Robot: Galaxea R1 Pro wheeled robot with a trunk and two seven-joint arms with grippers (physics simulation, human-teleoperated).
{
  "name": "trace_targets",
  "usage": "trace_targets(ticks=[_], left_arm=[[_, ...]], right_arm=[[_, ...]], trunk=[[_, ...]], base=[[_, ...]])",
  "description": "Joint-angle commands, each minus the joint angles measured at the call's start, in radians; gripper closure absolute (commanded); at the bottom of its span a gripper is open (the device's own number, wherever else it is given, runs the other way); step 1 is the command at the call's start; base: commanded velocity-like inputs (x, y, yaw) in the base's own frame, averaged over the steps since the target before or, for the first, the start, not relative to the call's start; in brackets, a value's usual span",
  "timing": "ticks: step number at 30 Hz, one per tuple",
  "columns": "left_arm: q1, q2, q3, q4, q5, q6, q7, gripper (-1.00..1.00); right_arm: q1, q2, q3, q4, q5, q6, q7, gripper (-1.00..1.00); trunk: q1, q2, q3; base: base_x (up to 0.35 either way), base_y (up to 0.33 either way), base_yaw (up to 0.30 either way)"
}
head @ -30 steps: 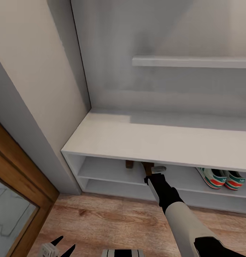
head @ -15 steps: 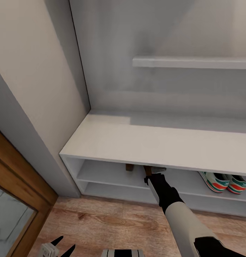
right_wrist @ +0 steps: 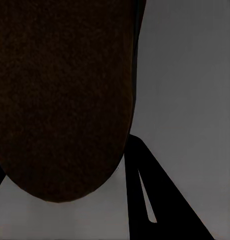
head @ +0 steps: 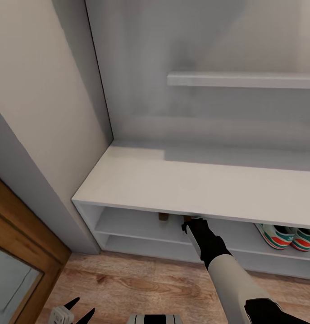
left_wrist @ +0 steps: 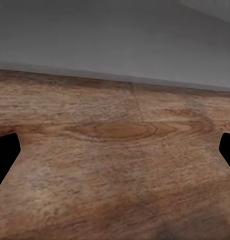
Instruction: Pick up the two gym shoes and the two sandals from the corridor floor and place them onto the hallstand (shoe rack) in the corridor, making sure they are on the rack and not on the floor. Arrange them so the two gym shoes are next to each other and the two sandals are next to each other.
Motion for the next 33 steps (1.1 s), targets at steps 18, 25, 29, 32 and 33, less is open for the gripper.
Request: trace_targets(ticks=[18, 25, 29, 32, 33], left_arm=[[-0.001, 0.0, 0.001, 0.001, 0.002, -0.004, -0.004, -1.0], [0.0, 0.0, 0.001, 0.002, 0.002, -0.005, -0.004, -1.0], [0.0, 0.0, 0.001, 0.002, 0.002, -0.005, -0.004, -1.0], [0.0, 0.0, 0.001, 0.002, 0.002, -0.005, -0.004, -1.0], [0.0, 0.0, 0.001, 0.002, 0.002, -0.005, -0.004, -1.0]], right_arm=[[0.001, 0.0, -0.002, 0.0, 0.006, 0.007, 0.002, -1.0], [0.001, 0.0, -0.002, 0.0, 0.006, 0.007, 0.002, -1.0], [0.001, 0.0, -0.002, 0.0, 0.006, 0.007, 0.002, -1.0], [0.001, 0.0, -0.002, 0.0, 0.006, 0.007, 0.002, -1.0], [0.001, 0.0, -0.002, 0.0, 0.006, 0.007, 0.002, -1.0]], trunk=[[0.0, 0.0, -0.001], [0.0, 0.0, -0.001], [0.0, 0.0, -0.001], [0.0, 0.0, -0.001], [0.0, 0.0, -0.001]], base=[[0.002, 0.0, 0.0], [-0.217, 0.0, 0.0], [-0.308, 0.0, 0.0], [-0.323, 0.0, 0.0], [-0.329, 0.0, 0.0]])
